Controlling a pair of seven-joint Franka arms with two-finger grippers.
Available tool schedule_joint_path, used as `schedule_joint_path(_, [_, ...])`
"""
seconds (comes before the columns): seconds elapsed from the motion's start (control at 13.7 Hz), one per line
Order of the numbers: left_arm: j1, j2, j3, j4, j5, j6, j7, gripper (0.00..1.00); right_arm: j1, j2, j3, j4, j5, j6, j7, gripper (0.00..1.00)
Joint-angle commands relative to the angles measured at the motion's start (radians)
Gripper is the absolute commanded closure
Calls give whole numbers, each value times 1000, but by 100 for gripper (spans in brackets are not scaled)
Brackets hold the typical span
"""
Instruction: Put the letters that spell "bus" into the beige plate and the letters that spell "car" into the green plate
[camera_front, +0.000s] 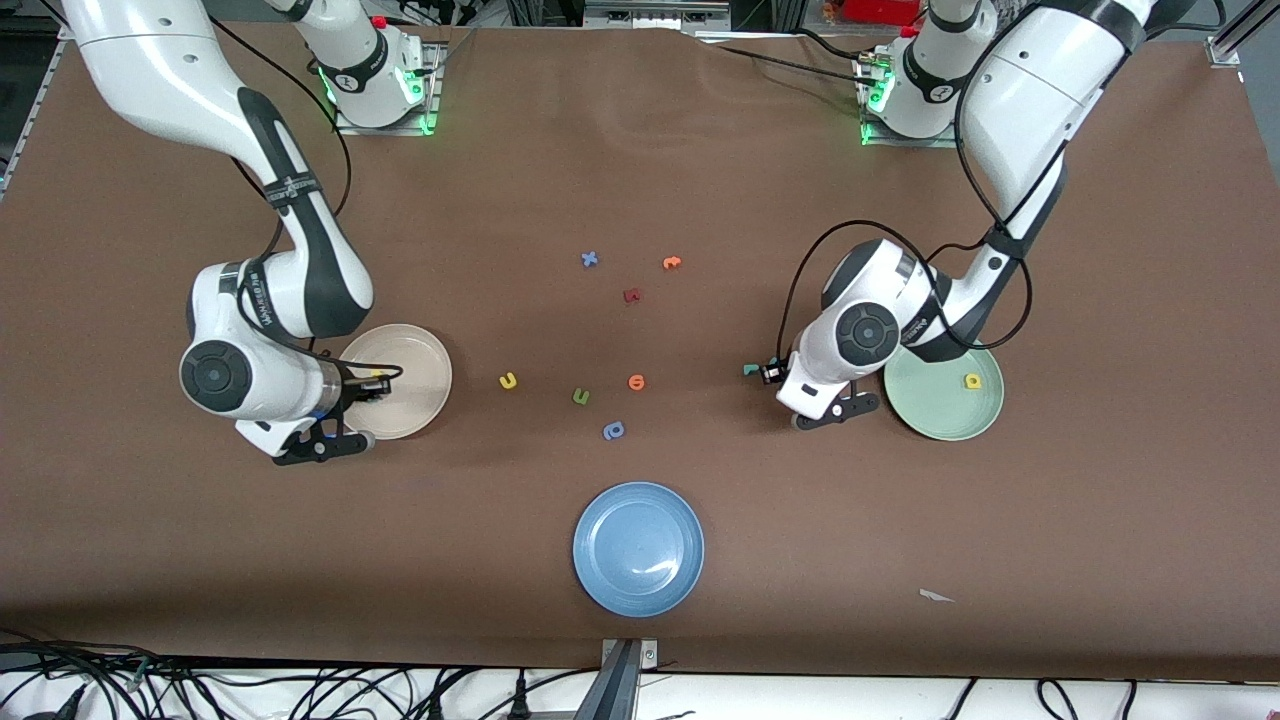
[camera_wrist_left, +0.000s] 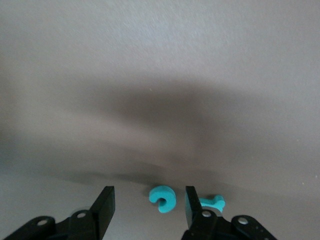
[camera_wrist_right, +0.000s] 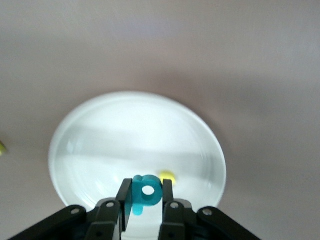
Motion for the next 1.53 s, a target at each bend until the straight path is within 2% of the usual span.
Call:
schedule_joint_path(0.0, [-14,-3,1,-20,31,12,-33,37,-18,-9,5,-92,14,-1,-56,84])
schedule_joint_path(0.07, [-20,-3,2,-20,31,12,-42,37,-19,-11,3,-120,15,13,-54,83])
schedule_joint_path(0.15, [-23,-2,2,-20,31,12,-45,37,-22,-9,3,-132,15,31,-54,68])
schedule_joint_path(0.22, [-23,7,2,-20,31,12,-45,39,-34,-6,3,-132,15,34,-54,24])
schedule_joint_path(0.29, [-23,9,2,-20,31,12,-45,40,-37,-8,5,-126,14,34,-53,6])
schedule_joint_path(0.36, [-23,9,2,-20,31,12,-45,40,-35,-11,12,-114,15,31,-39,2])
schedule_joint_path(0.66, [-23,27,5,-23,31,44,-47,42,-17,-6,74,4,21,17,116,2])
schedule_joint_path(0.88, [-25,29,5,-23,31,47,-50,47,9,8,132,24,21,43,176,2])
schedule_joint_path(1.02, [-23,30,7,-24,31,53,-50,48,14,41,153,26,21,127,167,3])
schedule_joint_path(1.17, [-23,30,7,-24,31,53,-51,58,33,55,198,17,4,195,154,3])
schedule_joint_path(1.24, [-23,30,7,-24,31,53,-54,63,64,55,196,17,-17,227,150,3])
schedule_joint_path(1.31, [-23,30,7,-23,31,53,-57,66,83,57,198,15,-35,247,157,10])
schedule_joint_path(1.46, [-23,30,7,-23,31,53,-56,73,112,74,196,2,-39,250,167,37])
